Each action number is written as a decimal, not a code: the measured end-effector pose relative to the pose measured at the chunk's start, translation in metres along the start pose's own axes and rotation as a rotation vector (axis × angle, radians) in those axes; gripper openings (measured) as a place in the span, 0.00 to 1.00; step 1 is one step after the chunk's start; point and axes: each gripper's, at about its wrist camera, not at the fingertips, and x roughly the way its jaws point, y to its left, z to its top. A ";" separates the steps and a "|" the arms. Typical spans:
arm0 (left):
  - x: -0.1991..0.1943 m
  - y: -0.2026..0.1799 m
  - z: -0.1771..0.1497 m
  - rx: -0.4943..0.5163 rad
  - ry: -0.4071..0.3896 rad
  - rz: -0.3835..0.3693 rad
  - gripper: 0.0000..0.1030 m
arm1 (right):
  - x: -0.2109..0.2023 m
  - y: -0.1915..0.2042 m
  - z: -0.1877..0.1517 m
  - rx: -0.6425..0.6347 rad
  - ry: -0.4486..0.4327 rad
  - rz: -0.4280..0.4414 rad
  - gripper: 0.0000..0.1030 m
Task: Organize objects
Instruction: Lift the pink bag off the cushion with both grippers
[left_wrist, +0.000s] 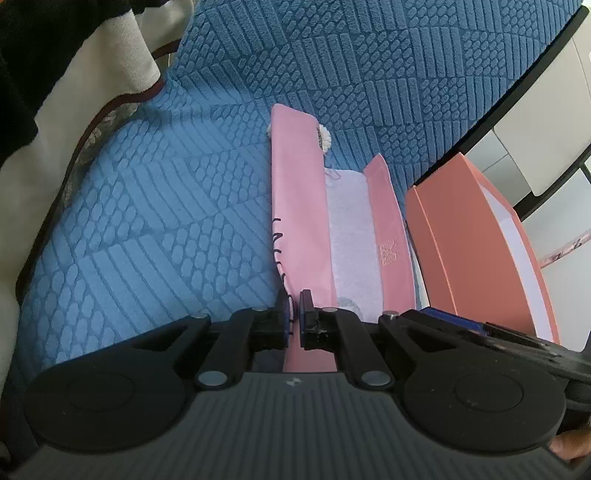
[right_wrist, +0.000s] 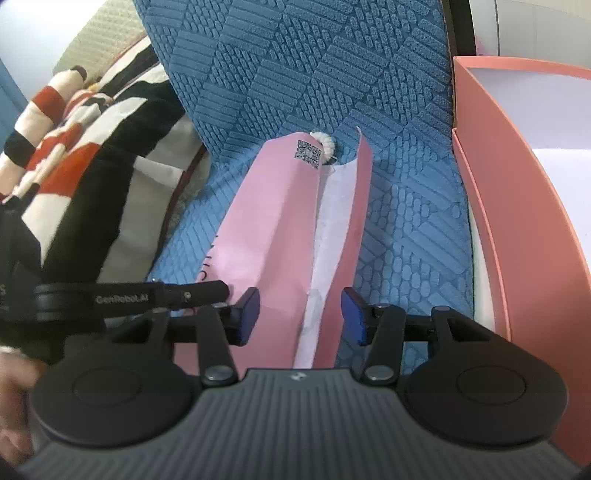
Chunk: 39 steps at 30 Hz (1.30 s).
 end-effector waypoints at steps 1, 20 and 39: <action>0.000 0.000 -0.001 0.000 -0.002 -0.001 0.06 | 0.001 -0.001 -0.001 0.003 0.004 -0.012 0.22; -0.113 -0.047 -0.044 -0.003 -0.121 -0.087 0.06 | -0.006 -0.017 -0.007 0.080 0.019 0.009 0.03; -0.088 -0.089 -0.139 0.171 0.279 -0.030 0.05 | -0.016 -0.035 -0.008 0.139 0.022 -0.005 0.03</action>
